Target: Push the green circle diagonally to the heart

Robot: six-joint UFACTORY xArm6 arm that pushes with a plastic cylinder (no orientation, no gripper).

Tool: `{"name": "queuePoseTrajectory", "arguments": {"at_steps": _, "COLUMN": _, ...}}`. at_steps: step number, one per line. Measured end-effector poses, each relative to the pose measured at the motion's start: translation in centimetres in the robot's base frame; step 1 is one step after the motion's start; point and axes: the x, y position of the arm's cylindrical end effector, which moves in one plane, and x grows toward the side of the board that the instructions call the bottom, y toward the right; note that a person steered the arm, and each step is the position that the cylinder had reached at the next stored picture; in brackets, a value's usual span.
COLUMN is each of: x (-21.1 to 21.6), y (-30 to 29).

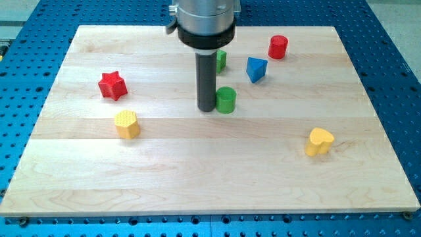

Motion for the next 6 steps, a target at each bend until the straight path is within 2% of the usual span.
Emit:
{"name": "queuePoseTrajectory", "arguments": {"at_steps": 1, "x": 4.6, "y": -1.4}}
{"name": "queuePoseTrajectory", "arguments": {"at_steps": 2, "x": 5.6, "y": 1.2}}
{"name": "queuePoseTrajectory", "arguments": {"at_steps": 3, "x": 1.5, "y": 1.8}}
{"name": "queuePoseTrajectory", "arguments": {"at_steps": 4, "x": 1.3, "y": 2.8}}
{"name": "queuePoseTrajectory", "arguments": {"at_steps": 5, "x": 2.4, "y": 6.3}}
{"name": "queuePoseTrajectory", "arguments": {"at_steps": 6, "x": -1.2, "y": 7.4}}
